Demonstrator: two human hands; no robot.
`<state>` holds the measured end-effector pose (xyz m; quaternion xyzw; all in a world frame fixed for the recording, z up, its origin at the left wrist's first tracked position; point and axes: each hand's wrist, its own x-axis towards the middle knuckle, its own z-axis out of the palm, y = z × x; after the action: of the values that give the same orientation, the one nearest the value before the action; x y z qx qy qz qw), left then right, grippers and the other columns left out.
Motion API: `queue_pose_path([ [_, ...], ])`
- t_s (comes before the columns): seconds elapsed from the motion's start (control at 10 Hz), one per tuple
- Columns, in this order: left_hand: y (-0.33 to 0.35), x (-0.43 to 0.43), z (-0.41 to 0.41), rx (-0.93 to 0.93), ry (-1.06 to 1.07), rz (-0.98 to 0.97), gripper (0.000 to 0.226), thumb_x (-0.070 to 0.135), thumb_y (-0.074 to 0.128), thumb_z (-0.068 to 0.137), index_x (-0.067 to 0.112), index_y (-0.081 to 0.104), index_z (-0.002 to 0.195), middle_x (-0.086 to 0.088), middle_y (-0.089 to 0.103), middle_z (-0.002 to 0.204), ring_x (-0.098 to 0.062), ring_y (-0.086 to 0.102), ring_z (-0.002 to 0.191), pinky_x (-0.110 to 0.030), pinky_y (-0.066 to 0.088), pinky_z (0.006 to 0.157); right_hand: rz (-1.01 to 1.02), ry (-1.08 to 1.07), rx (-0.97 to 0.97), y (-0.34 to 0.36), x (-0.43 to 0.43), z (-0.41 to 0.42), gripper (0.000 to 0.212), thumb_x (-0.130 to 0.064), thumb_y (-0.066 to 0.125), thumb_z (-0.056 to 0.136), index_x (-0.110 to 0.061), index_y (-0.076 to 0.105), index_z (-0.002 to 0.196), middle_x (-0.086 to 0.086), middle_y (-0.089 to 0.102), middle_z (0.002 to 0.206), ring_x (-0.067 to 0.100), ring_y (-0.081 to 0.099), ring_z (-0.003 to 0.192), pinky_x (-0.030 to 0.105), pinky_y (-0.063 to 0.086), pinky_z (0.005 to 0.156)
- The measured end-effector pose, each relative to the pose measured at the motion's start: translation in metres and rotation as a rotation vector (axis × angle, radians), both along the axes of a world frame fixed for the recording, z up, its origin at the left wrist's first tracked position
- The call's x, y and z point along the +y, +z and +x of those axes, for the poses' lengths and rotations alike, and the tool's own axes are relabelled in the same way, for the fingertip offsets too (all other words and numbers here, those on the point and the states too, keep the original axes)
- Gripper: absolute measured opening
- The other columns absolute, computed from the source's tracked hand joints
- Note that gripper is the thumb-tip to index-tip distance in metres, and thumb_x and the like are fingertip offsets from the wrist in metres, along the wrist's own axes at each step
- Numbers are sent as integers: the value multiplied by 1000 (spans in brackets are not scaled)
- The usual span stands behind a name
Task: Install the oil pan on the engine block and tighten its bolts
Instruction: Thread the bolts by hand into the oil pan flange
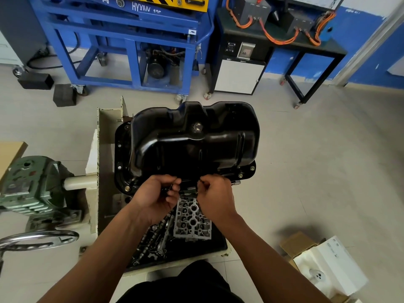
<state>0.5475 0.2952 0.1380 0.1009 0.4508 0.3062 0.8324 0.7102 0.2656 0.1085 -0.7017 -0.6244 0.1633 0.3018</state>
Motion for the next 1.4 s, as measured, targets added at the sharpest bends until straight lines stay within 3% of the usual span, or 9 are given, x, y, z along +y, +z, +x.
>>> queue_pose_path([
  [0.3, -5, 0, 0, -13, 5, -3, 18, 11, 51, 93, 6, 58, 78, 0, 45, 61, -6, 36, 48, -13, 29, 37, -66, -4, -108, 11, 1, -2, 25, -23, 63, 96, -8, 66, 75, 6, 63, 72, 24, 58, 65, 25, 34, 58],
  [0.5, -5, 0, -1, -16, 3, 9, 19, 11, 51, 94, 6, 58, 77, 0, 46, 61, -6, 37, 47, -13, 29, 36, -108, -31, -154, 13, 3, -1, 34, -31, 64, 95, -8, 64, 69, 2, 56, 62, 24, 57, 58, 26, 37, 54],
  [0.7, -4, 0, -1, -16, -3, 15, 20, 11, 51, 94, 6, 59, 77, 0, 46, 61, -6, 37, 47, -13, 30, 36, -100, -53, -127, 11, 3, 0, 43, -37, 68, 91, -16, 51, 57, -5, 48, 52, 14, 47, 47, 23, 35, 50],
  [0.8, -4, 0, -1, -18, 1, 11, 21, 11, 50, 95, 6, 59, 77, 0, 46, 62, -6, 37, 47, -13, 30, 36, -74, -74, -86, 13, 1, -1, 53, -41, 72, 86, -26, 35, 52, -13, 39, 47, 5, 37, 42, 16, 24, 46],
  [1.0, -4, 0, -1, -16, 0, 1, 20, 11, 50, 94, 6, 59, 77, 0, 45, 62, -6, 36, 47, -13, 29, 36, -71, -51, -71, 10, 1, -3, 55, -32, 71, 88, -27, 30, 51, -11, 39, 48, 7, 35, 43, 23, 32, 52],
  [1.1, -4, 1, -1, -13, -4, 4, 20, 12, 50, 94, 6, 59, 77, 0, 45, 63, -6, 36, 48, -13, 29, 36, -76, -36, -94, 8, 1, -4, 46, -27, 68, 90, -22, 38, 55, -8, 46, 52, 14, 42, 49, 24, 33, 53],
  [1.2, -4, 1, -1, -11, -7, 10, 20, 12, 50, 94, 6, 59, 77, 0, 45, 62, -6, 36, 47, -13, 28, 36, -74, -33, -102, 8, -1, -5, 29, -25, 63, 93, -14, 60, 67, 0, 61, 66, 19, 55, 58, 26, 39, 53],
  [1.4, -5, 0, -1, -8, 1, 10, 20, 11, 51, 94, 6, 59, 77, 0, 45, 62, -6, 37, 47, -13, 29, 36, -91, -39, -116, 12, 0, -6, 23, -19, 61, 94, -10, 65, 74, 3, 63, 70, 17, 50, 57, 24, 33, 55],
])
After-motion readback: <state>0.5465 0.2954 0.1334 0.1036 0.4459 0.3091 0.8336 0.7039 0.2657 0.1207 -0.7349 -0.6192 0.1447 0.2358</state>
